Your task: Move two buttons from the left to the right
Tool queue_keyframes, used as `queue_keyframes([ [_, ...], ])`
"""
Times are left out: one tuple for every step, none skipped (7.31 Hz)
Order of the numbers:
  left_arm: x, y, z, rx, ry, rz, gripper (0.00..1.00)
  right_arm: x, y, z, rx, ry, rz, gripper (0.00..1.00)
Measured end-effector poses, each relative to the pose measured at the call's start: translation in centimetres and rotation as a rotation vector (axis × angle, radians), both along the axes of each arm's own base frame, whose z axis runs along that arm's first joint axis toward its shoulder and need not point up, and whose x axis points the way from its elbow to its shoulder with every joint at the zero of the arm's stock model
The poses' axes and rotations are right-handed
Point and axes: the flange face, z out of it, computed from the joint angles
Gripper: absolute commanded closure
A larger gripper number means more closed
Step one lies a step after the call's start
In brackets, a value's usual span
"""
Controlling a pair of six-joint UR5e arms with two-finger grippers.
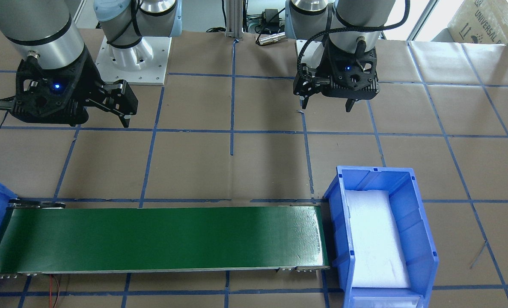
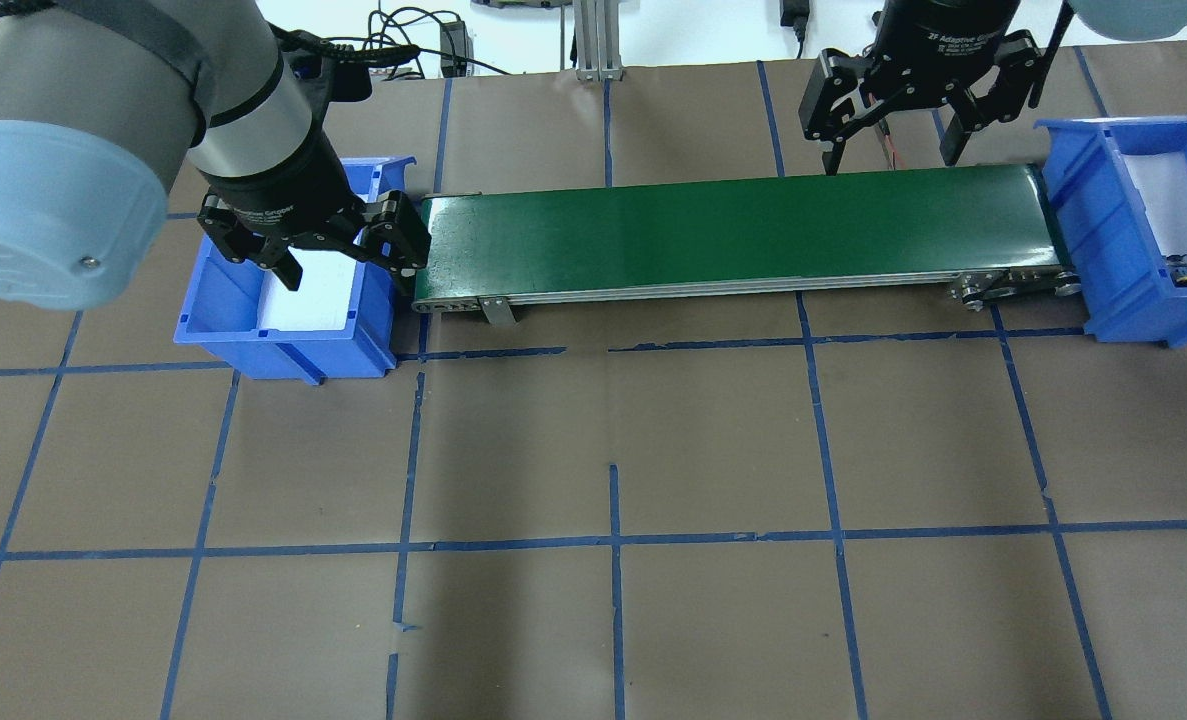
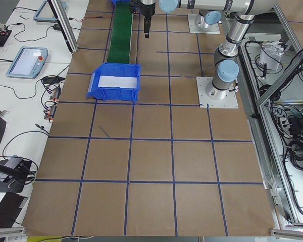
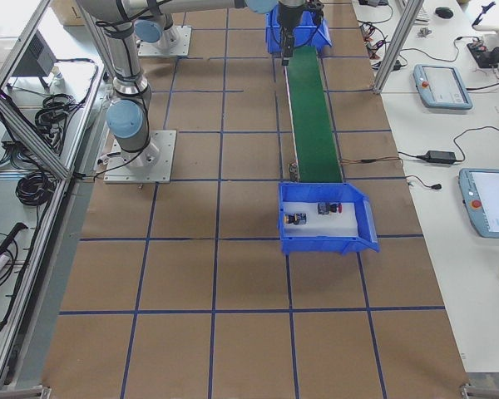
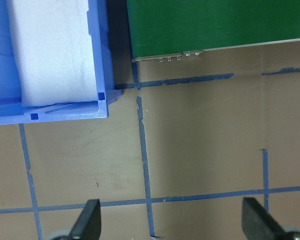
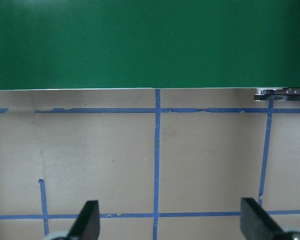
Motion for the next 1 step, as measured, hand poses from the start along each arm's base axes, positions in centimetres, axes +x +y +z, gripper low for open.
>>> queue_keyframes([
  [0.0,0.02,-0.02,0.001,0.0,0.0,0.0,0.09,0.02,-0.06,0.002,-0.007,0.001,0.0],
])
